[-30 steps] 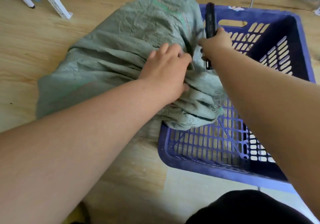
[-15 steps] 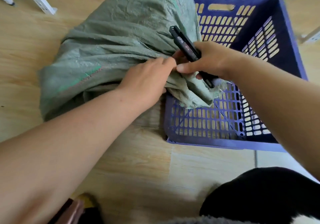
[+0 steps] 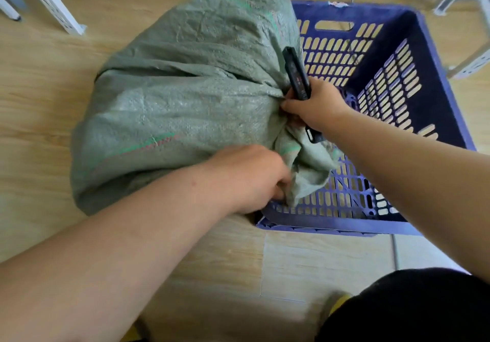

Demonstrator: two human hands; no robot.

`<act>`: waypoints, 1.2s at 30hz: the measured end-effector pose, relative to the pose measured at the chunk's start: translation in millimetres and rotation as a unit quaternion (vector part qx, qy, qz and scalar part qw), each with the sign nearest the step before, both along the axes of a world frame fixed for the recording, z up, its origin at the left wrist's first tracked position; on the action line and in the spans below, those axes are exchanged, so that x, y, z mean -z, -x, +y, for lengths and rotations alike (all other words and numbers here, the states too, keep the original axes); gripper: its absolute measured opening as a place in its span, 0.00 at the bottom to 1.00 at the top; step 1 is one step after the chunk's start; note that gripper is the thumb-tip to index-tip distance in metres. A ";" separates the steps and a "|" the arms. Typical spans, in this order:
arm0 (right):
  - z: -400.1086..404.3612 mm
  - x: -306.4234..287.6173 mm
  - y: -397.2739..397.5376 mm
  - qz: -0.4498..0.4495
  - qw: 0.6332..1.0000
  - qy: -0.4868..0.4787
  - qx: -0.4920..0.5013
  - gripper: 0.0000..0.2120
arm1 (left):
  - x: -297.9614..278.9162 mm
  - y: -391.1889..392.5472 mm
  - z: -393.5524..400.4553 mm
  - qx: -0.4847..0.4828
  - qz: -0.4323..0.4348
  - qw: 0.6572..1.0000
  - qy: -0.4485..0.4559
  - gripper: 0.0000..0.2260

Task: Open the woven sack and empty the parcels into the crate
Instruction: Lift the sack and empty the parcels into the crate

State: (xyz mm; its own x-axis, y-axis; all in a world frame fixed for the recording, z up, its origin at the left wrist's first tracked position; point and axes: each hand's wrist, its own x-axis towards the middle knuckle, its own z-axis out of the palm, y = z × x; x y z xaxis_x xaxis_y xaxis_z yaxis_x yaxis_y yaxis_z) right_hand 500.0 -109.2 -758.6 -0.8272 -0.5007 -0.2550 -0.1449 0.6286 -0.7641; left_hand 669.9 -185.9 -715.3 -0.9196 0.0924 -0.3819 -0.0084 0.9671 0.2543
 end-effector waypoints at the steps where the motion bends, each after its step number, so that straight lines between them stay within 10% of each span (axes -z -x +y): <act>1: 1.0 2.5 1.2 -0.030 0.999 0.010 0.012 0.07 | 1.3 -1.5 1.9 0.015 -0.001 1.000 0.017 0.09; 5: 5.0 10.3 4.0 -0.084 0.993 0.018 0.085 0.15 | 7.2 -3.5 4.4 0.041 0.028 0.999 0.021 0.15; 10: 18.4 17.2 -16.2 -0.383 0.921 -0.032 0.065 0.07 | 4.5 -1.4 18.1 0.020 0.008 0.998 0.053 0.10; 16: 12.2 8.0 11.3 -0.025 0.983 0.019 0.181 0.13 | -3.6 14.9 -10.1 -0.034 0.149 0.987 0.055 0.20; 22: -6.9 31.7 -22.6 -0.382 0.921 -0.004 0.079 0.02 | 2.1 19.7 -20.0 -0.039 0.069 0.997 0.017 0.18; 28: -19.0 -3.2 -2.2 0.001 0.981 -0.018 0.194 0.11 | -54.1 3.1 -112.4 -0.313 0.156 0.934 -0.074 0.13; 36: -151.2 -85.6 -54.5 0.234 0.965 -0.022 -0.117 0.15 | -6.7 -54.4 -227.4 -0.585 0.050 0.801 -0.115 0.34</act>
